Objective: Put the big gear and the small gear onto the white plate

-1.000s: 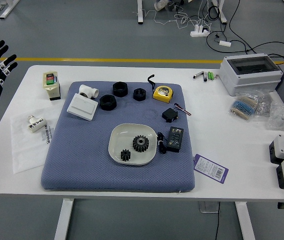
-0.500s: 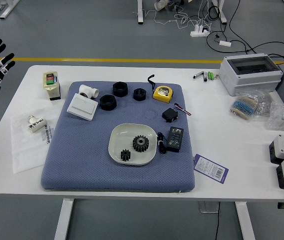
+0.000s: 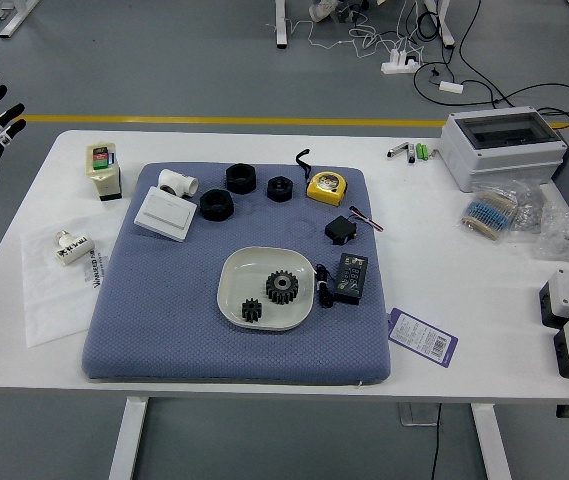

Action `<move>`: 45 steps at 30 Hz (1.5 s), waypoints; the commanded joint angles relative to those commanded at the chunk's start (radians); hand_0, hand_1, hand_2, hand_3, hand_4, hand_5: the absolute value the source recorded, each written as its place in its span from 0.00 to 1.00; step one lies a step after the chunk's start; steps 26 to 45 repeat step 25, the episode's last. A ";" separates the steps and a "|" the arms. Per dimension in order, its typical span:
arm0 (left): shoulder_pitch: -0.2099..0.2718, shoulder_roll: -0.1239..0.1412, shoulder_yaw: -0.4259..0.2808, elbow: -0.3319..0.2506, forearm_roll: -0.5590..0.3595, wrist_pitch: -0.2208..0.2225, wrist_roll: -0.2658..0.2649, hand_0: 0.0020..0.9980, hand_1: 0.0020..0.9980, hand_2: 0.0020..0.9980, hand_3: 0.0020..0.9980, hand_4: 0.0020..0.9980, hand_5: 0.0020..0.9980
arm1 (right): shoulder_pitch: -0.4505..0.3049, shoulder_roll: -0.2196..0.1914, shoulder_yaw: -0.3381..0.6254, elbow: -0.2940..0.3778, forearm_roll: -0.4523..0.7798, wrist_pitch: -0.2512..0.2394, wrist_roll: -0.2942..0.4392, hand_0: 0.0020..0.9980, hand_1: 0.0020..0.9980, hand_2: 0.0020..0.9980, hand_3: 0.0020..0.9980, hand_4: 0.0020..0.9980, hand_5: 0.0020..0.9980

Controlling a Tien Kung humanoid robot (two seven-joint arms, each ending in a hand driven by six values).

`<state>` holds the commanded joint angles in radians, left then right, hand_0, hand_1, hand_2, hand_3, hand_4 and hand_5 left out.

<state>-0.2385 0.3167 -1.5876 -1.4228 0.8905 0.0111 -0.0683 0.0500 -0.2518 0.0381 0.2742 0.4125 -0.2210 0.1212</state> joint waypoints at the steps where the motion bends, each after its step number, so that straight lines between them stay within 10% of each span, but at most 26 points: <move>1: 0.000 0.000 0.000 0.000 0.001 0.000 0.000 0.90 0.88 1.00 0.93 1.00 1.00 | 0.000 0.000 0.000 0.000 0.000 0.000 0.000 0.62 0.64 0.74 0.54 0.74 0.70; 45: -0.002 0.000 -0.004 -0.001 0.011 0.000 -0.002 0.89 0.88 1.00 0.93 1.00 1.00 | 0.005 -0.001 0.002 0.000 0.000 0.000 0.001 0.62 0.64 0.74 0.54 0.74 0.70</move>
